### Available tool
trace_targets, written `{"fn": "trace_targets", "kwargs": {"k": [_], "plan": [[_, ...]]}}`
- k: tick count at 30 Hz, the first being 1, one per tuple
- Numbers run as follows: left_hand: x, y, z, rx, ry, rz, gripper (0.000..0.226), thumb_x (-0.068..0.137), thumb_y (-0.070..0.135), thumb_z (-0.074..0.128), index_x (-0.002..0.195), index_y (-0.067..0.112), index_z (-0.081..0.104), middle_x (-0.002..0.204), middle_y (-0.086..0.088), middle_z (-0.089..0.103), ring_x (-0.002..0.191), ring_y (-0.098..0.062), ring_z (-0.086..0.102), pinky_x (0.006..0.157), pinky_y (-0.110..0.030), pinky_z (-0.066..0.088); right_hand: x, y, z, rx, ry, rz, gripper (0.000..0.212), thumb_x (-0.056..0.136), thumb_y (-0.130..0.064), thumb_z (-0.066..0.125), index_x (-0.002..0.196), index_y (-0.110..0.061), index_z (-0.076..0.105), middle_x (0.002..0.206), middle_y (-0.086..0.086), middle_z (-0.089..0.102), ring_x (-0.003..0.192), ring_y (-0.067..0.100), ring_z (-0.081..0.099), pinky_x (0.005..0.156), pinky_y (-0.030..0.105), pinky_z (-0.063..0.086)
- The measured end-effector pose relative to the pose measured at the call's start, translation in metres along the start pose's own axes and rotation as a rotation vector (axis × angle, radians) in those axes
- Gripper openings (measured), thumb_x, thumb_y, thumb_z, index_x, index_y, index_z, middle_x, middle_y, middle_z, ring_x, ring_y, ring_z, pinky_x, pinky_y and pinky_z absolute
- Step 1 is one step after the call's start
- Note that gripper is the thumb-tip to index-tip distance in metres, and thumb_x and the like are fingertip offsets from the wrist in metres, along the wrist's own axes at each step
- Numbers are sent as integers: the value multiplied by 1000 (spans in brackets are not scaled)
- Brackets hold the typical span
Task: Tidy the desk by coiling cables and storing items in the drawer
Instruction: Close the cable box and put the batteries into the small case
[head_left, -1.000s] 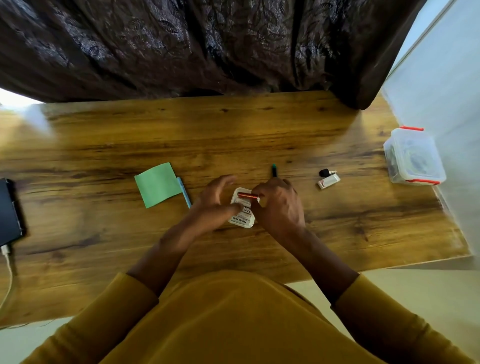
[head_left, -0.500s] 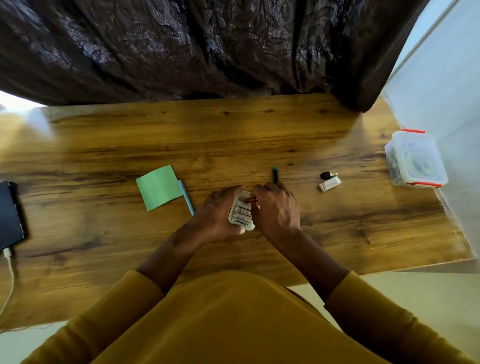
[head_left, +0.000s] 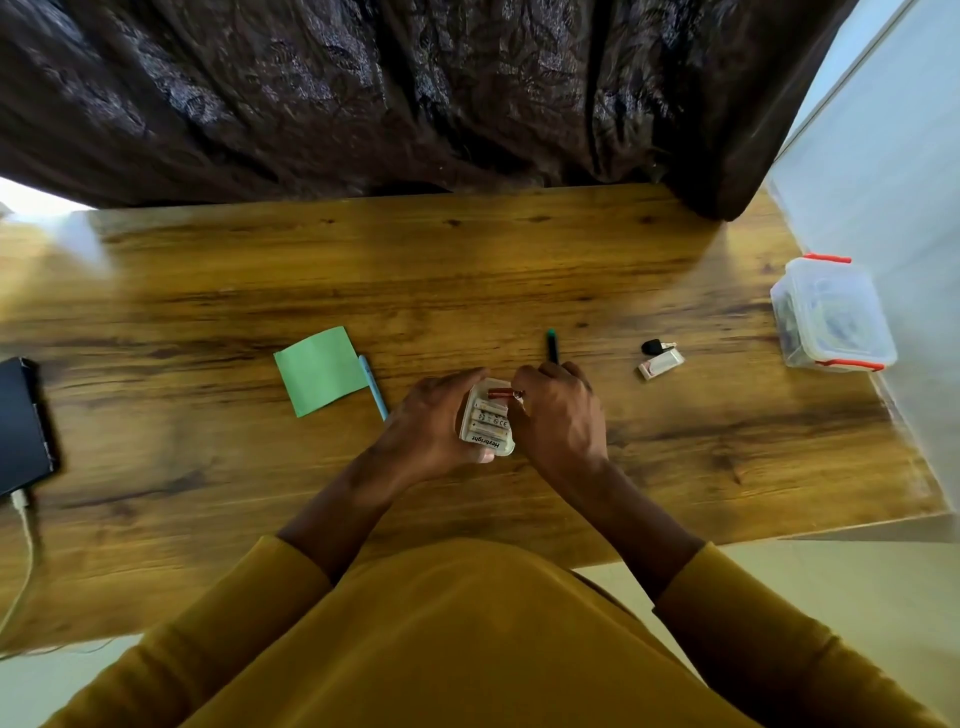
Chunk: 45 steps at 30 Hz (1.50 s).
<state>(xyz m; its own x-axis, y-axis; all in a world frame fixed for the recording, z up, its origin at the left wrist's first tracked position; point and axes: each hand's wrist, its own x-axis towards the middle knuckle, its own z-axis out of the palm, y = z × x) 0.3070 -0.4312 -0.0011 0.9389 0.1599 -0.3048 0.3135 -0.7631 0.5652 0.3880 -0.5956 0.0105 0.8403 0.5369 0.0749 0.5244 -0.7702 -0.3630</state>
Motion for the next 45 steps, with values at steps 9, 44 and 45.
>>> {"fn": "trace_targets", "kwargs": {"k": [9,44,45], "plan": [[-1,4,-2,11,20,-16,112,72,49,91,163,34,28,161,1,45,149,-27,37,114,-41,37,-1,4,2,36,28,-73,7,83,-15,76,84,-10,71,86,7,64,94,32,61,56,36,50],[-1,1,-4,-11,-1,-19,110,70,51,92,161,39,32,157,-1,49,147,-25,41,115,-48,43,9,-2,8,124,-31,22,32,85,-16,77,114,-13,64,115,7,64,112,30,60,77,43,57],[0,0,-5,-20,-14,-25,109,70,50,92,160,40,32,157,0,50,147,-24,41,116,-49,43,11,1,8,160,-41,22,31,87,-17,75,117,-15,65,116,6,67,111,28,62,79,43,58]]}}
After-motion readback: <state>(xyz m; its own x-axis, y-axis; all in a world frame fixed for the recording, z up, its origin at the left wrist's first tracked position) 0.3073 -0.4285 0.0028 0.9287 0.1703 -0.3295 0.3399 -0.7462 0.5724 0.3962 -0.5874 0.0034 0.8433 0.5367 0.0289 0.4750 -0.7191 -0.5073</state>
